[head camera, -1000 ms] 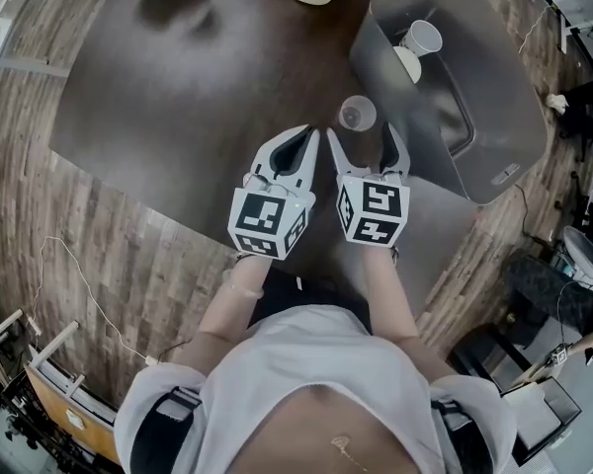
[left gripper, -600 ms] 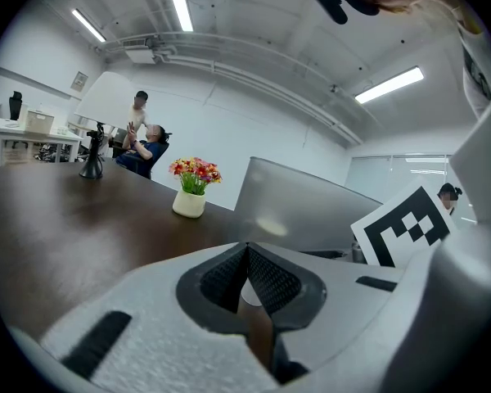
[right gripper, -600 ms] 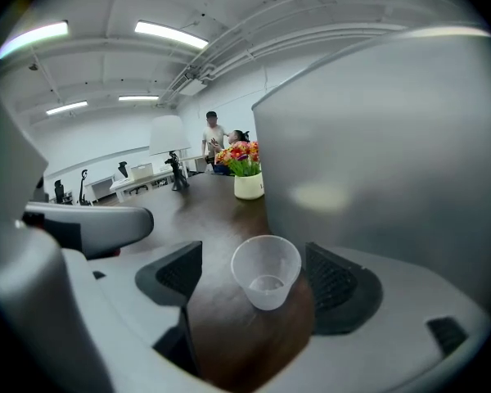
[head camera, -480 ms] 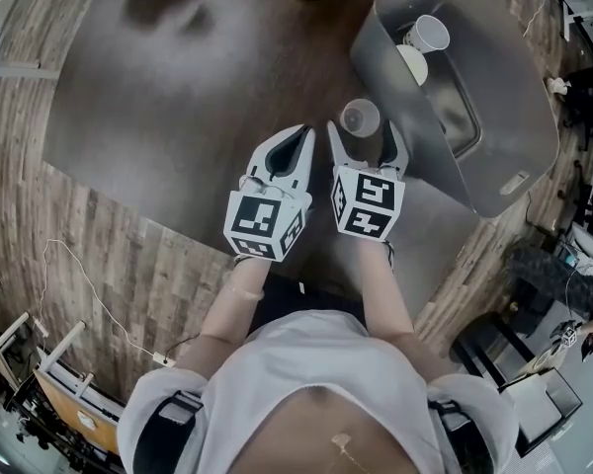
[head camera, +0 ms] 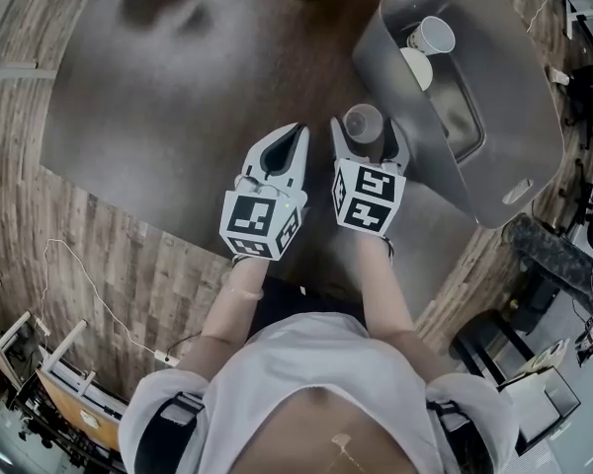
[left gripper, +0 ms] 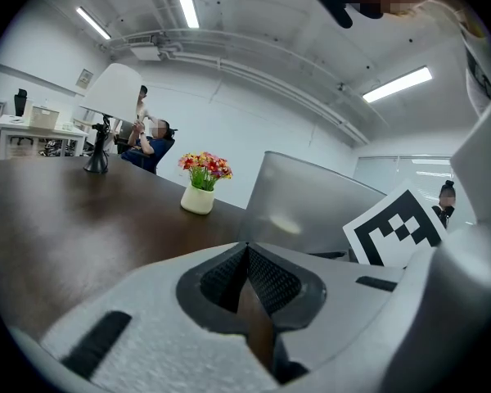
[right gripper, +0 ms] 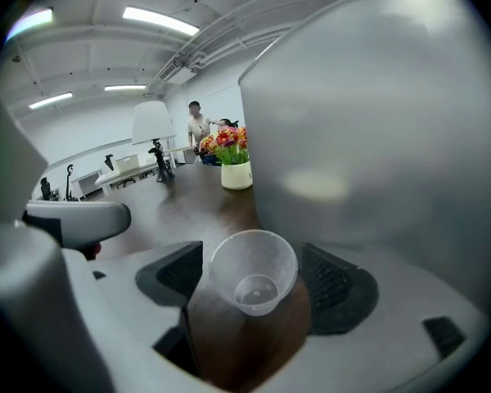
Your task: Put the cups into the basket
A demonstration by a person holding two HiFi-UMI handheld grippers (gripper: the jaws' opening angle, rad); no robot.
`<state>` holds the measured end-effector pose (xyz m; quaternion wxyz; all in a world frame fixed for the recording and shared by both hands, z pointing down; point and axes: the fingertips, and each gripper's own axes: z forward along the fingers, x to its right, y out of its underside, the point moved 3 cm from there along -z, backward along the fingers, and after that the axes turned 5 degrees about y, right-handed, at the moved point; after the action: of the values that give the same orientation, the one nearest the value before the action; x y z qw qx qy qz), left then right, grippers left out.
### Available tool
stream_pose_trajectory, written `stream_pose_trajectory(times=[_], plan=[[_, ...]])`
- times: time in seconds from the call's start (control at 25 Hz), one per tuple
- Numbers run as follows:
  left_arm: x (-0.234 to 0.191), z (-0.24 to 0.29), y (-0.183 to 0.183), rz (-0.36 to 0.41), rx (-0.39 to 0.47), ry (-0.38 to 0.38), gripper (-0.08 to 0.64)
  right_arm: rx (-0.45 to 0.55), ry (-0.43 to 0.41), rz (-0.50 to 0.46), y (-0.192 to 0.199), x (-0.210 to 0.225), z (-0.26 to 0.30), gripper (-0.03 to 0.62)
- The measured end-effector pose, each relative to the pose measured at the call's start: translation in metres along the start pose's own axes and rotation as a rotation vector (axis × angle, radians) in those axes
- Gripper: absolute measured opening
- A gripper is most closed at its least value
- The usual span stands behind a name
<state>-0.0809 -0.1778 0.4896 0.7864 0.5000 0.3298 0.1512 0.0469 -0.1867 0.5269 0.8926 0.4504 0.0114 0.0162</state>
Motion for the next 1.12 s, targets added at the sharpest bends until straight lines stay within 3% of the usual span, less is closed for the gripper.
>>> stream_pose_trajectory(times=[0.28, 0.4, 1.12], plan=[[-0.002, 0.006, 0.0, -0.004, -0.013, 0.0, 0.011, -0.006, 0.001, -0.027, -0.001, -0.001, 0.005, 0.371], [-0.004, 0.007, 0.0, -0.003, -0.014, -0.007, 0.011, -0.006, -0.004, -0.035, -0.001, -0.001, 0.005, 0.336], [0.007, -0.001, -0.006, 0.028, 0.0, -0.023, 0.011, 0.046, -0.086, -0.086, -0.011, -0.013, -0.018, 0.33]])
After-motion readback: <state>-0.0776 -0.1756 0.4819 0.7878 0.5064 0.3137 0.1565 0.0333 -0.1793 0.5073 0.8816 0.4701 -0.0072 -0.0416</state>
